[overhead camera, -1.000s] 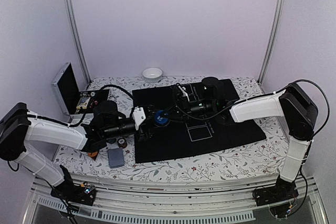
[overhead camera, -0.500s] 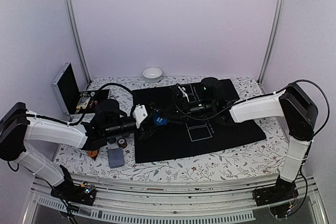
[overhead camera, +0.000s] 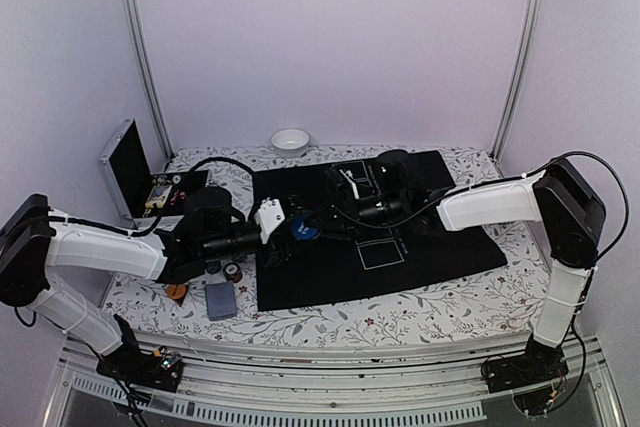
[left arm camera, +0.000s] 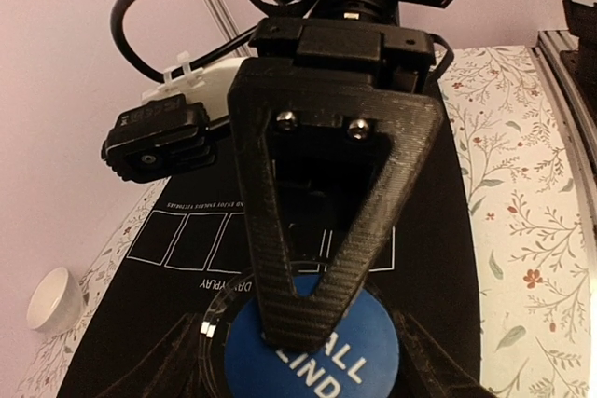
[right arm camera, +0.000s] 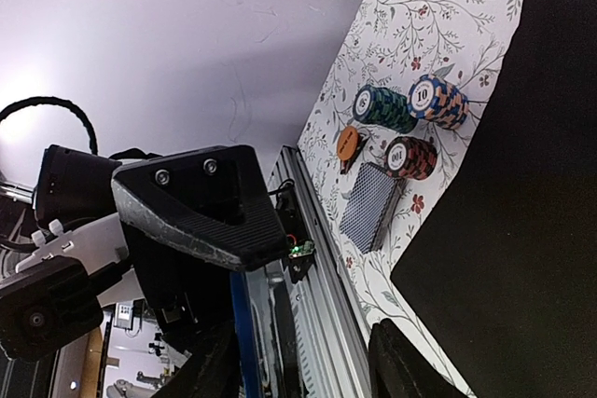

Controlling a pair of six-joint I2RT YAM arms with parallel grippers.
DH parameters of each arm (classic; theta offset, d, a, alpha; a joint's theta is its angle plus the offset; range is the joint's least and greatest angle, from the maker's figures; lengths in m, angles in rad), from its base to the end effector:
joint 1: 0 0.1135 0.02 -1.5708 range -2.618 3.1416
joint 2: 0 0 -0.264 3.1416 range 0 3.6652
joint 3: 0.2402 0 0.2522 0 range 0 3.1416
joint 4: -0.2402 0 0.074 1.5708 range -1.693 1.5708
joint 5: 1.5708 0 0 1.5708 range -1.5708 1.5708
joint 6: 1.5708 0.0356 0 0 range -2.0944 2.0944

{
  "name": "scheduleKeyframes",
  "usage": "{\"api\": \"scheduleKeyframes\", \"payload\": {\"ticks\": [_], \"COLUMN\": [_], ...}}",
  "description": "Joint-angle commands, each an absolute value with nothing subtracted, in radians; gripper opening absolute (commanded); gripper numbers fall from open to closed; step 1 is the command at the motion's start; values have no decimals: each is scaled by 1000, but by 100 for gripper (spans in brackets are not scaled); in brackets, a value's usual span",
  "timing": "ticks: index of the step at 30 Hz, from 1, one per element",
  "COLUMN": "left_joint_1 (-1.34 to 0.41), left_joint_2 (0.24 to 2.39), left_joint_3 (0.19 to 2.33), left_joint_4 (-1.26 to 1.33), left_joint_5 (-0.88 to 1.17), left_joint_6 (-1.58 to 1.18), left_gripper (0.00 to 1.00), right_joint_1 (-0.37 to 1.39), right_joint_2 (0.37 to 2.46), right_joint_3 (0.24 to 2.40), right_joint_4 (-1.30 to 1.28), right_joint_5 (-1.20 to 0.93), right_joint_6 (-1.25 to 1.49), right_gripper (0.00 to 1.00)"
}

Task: Distribute texas hold em gaming equipment
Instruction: Adjust the small blind button and dealer button.

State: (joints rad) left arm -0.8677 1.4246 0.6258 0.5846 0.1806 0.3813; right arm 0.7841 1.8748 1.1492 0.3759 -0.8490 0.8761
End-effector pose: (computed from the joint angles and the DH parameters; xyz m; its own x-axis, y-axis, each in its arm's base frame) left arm 0.1903 -0.2345 0.2178 0.1939 0.3374 -0.9212 0.8530 0.4058 0.3282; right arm 0.2741 0.3111 0.2143 -0.8973 -0.1781 -0.4038 -0.4320 0.1666 0.8864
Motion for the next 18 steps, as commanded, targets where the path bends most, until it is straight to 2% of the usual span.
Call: {"api": "scheduleKeyframes", "payload": {"ticks": [1,13,18], "left_joint_1": [-866,-858,-856], "left_joint_2": [1414,1415,1415], "left_joint_3": [660,650,644], "left_joint_4": [594,588,587], "left_joint_5": [182,164,149], "left_joint_6": [372,373,372], "left_gripper": [36,35,35], "right_joint_1": [779,761,762], "right_joint_2": [1852,1823,1810], "right_joint_3": [1169,1176,1180], "right_joint_4": [276,221,216], "right_joint_5": [-791,-793,-806], "right_joint_6": [793,753,752], "right_gripper": [49,44,34]}}
